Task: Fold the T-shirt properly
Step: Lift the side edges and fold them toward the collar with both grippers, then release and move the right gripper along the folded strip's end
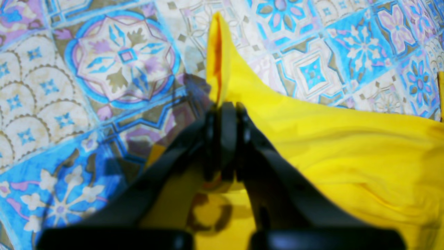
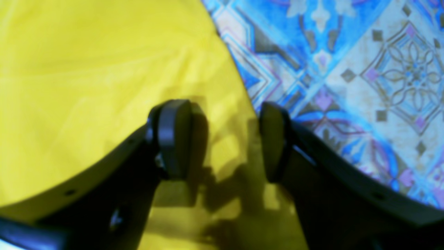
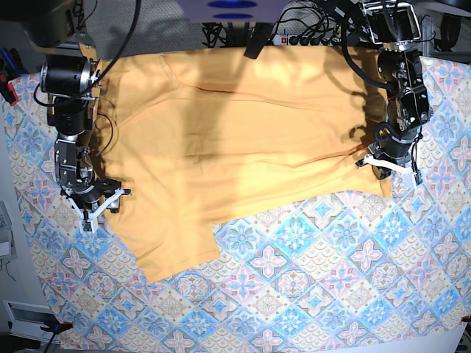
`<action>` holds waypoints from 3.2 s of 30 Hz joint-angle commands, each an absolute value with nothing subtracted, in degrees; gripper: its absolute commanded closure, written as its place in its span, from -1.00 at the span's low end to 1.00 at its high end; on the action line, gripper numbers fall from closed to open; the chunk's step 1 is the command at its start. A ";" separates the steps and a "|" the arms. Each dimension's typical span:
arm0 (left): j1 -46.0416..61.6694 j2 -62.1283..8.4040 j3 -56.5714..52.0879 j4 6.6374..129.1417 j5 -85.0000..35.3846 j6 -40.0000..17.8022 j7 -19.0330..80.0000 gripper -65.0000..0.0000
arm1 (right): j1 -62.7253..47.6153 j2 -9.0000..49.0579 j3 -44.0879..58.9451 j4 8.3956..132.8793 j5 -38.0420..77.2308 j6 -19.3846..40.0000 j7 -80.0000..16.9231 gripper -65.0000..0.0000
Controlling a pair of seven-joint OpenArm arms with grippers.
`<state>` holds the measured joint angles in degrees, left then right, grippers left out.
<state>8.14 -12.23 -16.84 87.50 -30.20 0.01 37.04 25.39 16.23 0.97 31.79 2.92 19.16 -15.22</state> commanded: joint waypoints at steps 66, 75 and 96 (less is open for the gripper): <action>29.14 -13.14 -23.16 104.75 -30.37 -0.22 35.91 1.00 | -11.30 17.45 17.10 85.58 2.95 26.59 -22.55 1.00; 30.02 -13.14 -22.81 102.64 -29.85 -0.22 36.00 1.00 | -13.93 16.40 17.54 87.34 2.95 26.59 -22.55 1.00; 28.18 -12.88 -22.81 94.99 -30.29 -0.22 43.21 0.69 | -13.93 15.16 17.54 87.25 2.77 26.33 -22.73 0.98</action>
